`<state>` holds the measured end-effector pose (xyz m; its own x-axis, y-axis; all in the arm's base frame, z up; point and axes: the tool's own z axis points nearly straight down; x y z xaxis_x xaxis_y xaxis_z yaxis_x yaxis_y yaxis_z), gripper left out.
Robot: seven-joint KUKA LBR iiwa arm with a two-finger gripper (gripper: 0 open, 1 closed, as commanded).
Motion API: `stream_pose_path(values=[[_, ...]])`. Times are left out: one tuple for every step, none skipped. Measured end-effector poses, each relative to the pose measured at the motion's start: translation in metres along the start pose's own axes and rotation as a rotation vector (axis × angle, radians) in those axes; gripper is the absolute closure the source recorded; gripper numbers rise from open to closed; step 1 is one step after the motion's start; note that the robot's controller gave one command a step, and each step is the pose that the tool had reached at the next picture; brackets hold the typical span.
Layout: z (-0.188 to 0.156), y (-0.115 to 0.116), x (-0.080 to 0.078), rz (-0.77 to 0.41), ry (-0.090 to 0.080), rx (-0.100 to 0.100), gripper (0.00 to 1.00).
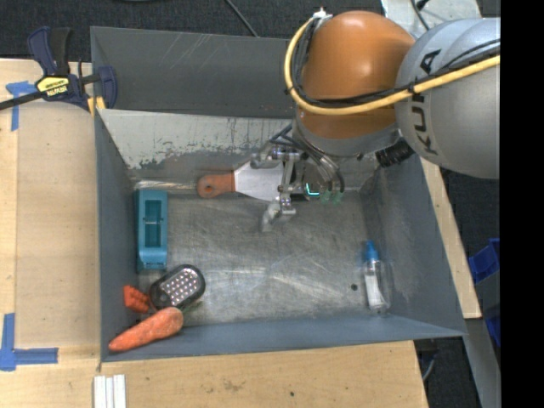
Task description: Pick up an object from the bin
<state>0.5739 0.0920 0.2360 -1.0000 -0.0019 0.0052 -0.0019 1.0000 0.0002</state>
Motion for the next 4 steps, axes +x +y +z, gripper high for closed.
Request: stream_pose_path(values=[[-0.005, -0.001, -0.002, 0.002, -0.009, -0.001, 0.0], [0.047, 0.003, -0.006, 0.061, -0.014, -0.002, 0.0], [0.07, 0.024, -0.037, 0.147, -0.007, -0.001, 0.0], [0.062, 0.074, -0.027, 0.2, -0.009, -0.002, 1.0]])
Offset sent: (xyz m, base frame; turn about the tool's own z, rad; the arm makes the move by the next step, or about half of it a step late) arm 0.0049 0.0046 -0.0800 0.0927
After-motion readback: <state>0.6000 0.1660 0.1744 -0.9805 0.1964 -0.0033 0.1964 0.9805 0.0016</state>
